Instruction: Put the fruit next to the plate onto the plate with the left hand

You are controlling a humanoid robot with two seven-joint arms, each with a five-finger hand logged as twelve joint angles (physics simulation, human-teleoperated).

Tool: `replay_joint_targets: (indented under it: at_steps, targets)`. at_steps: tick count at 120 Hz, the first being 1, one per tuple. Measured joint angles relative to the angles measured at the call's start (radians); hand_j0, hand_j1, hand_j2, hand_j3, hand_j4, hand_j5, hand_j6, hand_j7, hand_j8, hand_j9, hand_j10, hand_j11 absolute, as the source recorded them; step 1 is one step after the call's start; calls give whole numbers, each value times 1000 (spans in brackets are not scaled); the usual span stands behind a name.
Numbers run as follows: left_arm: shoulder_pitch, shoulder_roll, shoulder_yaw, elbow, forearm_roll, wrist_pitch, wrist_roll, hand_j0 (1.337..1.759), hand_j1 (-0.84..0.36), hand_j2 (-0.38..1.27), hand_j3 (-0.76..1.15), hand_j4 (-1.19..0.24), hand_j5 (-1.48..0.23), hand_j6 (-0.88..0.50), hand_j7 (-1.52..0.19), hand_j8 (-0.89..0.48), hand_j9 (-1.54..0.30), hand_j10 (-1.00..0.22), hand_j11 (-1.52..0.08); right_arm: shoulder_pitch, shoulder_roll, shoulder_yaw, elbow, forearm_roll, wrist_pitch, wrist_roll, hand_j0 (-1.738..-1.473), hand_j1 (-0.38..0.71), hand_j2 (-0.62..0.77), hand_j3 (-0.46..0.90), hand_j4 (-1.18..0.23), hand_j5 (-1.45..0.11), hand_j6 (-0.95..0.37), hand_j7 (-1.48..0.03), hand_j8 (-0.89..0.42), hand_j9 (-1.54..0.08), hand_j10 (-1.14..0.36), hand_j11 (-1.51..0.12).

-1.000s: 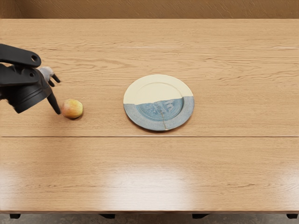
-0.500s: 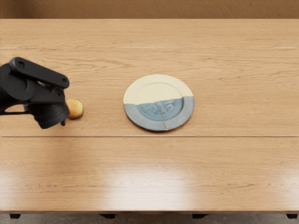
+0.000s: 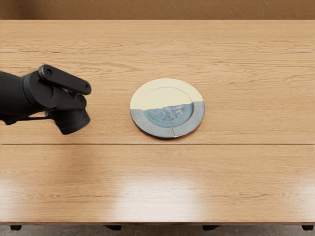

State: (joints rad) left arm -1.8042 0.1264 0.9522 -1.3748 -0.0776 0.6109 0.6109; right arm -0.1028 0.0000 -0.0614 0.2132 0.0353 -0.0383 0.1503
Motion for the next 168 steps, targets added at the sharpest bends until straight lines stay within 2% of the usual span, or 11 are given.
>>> replay_joint_targets:
  at_steps: [32, 55, 66, 79, 93, 117, 134, 153, 164, 168]
  targets:
    - [44, -18, -2, 43, -24, 0, 0, 1658, 38, 53, 0, -261, -338, -261, -338, -261, -338, -261, -338, 0, 0, 0, 0, 0, 0, 0, -1658, -303, -8, 0, -38, -50, -38, -50, -38, -50, -38, -50]
    - [48, -30, -2, 51, -35, 0, 0, 1658, -73, 72, 0, -354, -458, -350, -459, -354, -459, -354, -459, 0, 0, 0, 0, 0, 0, 0, -1658, -303, -8, 0, -38, -50, -38, -50, -38, -50, -38, -50]
    - [57, -31, -1, 52, -35, 2, 0, 1658, -126, 83, 0, -411, -507, -339, -519, -358, -518, -403, -518, 0, 0, 0, 0, 0, 0, 0, -1658, -303, -8, 0, -38, -50, -38, -50, -38, -50, -38, -50]
    - [62, -34, -1, 53, -36, 2, 0, 1658, -175, 86, 0, -455, -558, -416, -574, -434, -572, -445, -572, 0, 0, 0, 0, 0, 0, 0, -1658, -303, -8, 0, -38, -50, -38, -50, -38, -50, -38, -50]
    - [71, -39, 0, 59, -34, 4, 1, 1655, -177, 46, 0, -513, -585, -406, -625, -403, -633, -485, -631, 0, 0, 0, 0, 0, 0, 0, -1658, -303, -8, 0, -38, -50, -38, -50, -38, -50, -38, -50]
    - [80, -39, -2, 69, -38, 2, 0, 1654, -182, 222, 0, -585, -689, -412, -720, -413, -740, -555, -740, 0, 0, 0, 0, 0, 0, 0, -1658, -303, -8, 0, -38, -50, -38, -50, -38, -50, -38, -50]
    - [80, -39, -4, 70, -39, 1, 0, 1653, -175, 380, 0, -624, -828, -437, -848, -433, -867, -645, -866, 0, 0, 0, 0, 0, 0, 0, -1658, -303, -8, 0, -38, -50, -38, -50, -38, -50, -38, -50]
    - [66, -39, -9, 66, -45, -3, 1, 1654, -224, 575, 0, -570, -1002, -391, -986, -381, -994, -740, -994, 0, 0, 0, 0, 0, 0, 0, -1658, -303, -8, 0, -38, -50, -38, -50, -38, -50, -38, -50]
    - [36, -38, -12, 55, -47, -4, 1, 1653, -234, 486, 0, -520, -1079, -348, -1037, -330, -1035, -769, -1035, 0, 0, 0, 0, 0, 0, 0, -1658, -303, -8, 0, -38, -50, -38, -50, -38, -50, -38, -50]
    - [28, -38, -13, 48, -48, -4, 1, 1653, -255, 569, 0, -511, -1092, -339, -1053, -316, -1046, -777, -1046, 0, 0, 0, 0, 0, 0, 0, -1658, -303, -8, 0, -38, -50, -38, -50, -38, -50, -38, -50]
